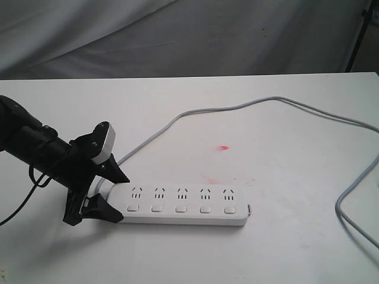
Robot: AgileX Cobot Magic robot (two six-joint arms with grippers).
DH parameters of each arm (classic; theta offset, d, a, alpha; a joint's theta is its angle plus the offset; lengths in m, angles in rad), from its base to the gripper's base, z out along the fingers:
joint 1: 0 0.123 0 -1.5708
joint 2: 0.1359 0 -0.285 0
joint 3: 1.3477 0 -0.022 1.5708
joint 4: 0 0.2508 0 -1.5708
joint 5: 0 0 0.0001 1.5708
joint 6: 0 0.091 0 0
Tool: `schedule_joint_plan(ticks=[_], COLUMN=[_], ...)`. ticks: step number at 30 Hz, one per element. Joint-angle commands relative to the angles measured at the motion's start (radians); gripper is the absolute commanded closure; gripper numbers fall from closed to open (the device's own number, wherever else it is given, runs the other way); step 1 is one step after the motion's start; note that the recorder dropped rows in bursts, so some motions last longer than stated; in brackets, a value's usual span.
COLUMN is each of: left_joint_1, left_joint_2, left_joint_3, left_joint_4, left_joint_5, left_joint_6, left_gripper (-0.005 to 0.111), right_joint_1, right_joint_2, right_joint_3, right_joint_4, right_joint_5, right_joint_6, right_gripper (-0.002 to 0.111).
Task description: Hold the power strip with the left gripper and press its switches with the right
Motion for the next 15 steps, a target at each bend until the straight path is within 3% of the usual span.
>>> schedule_joint_plan(ticks=[1, 4, 15], left_joint_1=[-0.006, -0.006, -0.006], left_joint_2=[0.001, 0.001, 0.001], left_joint_3=[0.004, 0.004, 0.004], left_joint_4=[-0.007, -0.007, -0.007], left_joint_5=[-0.005, -0.005, -0.005], left_joint_6=[0.001, 0.001, 0.001], left_gripper=[0.087, 0.093, 0.093], right_joint_1=[-0.002, -0.002, -0.002], right_joint_2=[-0.006, -0.006, -0.006], right_joint_3=[0.003, 0.003, 0.003], right_joint_4=[0.003, 0.003, 0.003], right_joint_5=[-0.003, -0.003, -0.003], right_joint_6=[0.002, 0.002, 0.002], right_gripper=[0.108, 0.108, 0.108])
